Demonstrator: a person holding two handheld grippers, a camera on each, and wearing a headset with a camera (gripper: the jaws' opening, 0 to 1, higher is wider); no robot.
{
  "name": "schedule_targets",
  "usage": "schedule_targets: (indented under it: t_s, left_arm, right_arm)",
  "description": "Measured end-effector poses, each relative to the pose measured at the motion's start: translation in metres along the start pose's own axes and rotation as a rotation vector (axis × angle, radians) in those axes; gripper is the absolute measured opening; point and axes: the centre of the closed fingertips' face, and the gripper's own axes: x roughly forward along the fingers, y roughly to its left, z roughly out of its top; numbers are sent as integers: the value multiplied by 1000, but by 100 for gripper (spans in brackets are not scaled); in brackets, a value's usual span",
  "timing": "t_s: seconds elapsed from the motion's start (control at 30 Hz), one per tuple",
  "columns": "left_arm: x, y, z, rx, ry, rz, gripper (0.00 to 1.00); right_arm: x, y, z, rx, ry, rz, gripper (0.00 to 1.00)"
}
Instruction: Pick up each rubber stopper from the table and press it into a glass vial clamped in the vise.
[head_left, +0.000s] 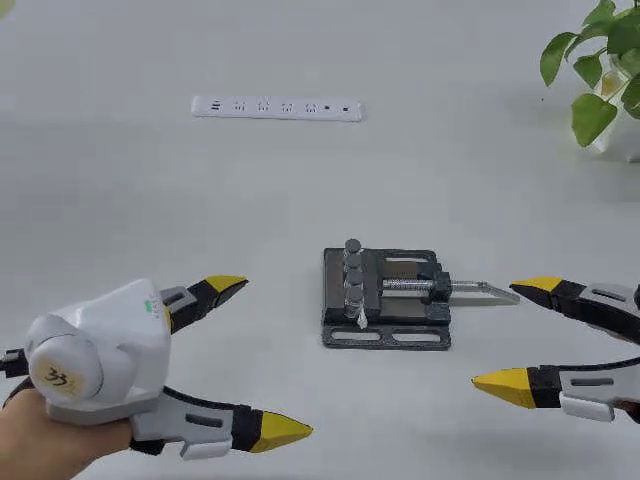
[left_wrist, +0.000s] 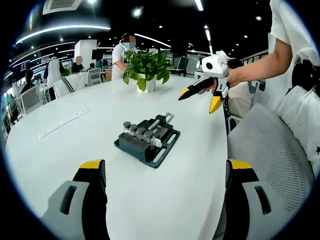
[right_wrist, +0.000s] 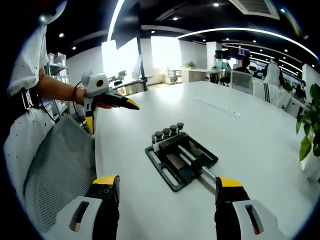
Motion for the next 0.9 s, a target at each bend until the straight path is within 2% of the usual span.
schedule_targets:
  t_s: [0.23,0.6,0.9]
  left_arm:
    - [2,-2,-2,2,17,12,99]
    - [2,-4,-4,-8,24,22,99]
    - [2,-4,-7,-18,29,28,99]
  right_arm:
    - [-7,3,-10,19,-24,-12,84]
    - [-10,8,-14,23,-44,-13,91]
    - [-10,0,-17,8,-41,-23,91]
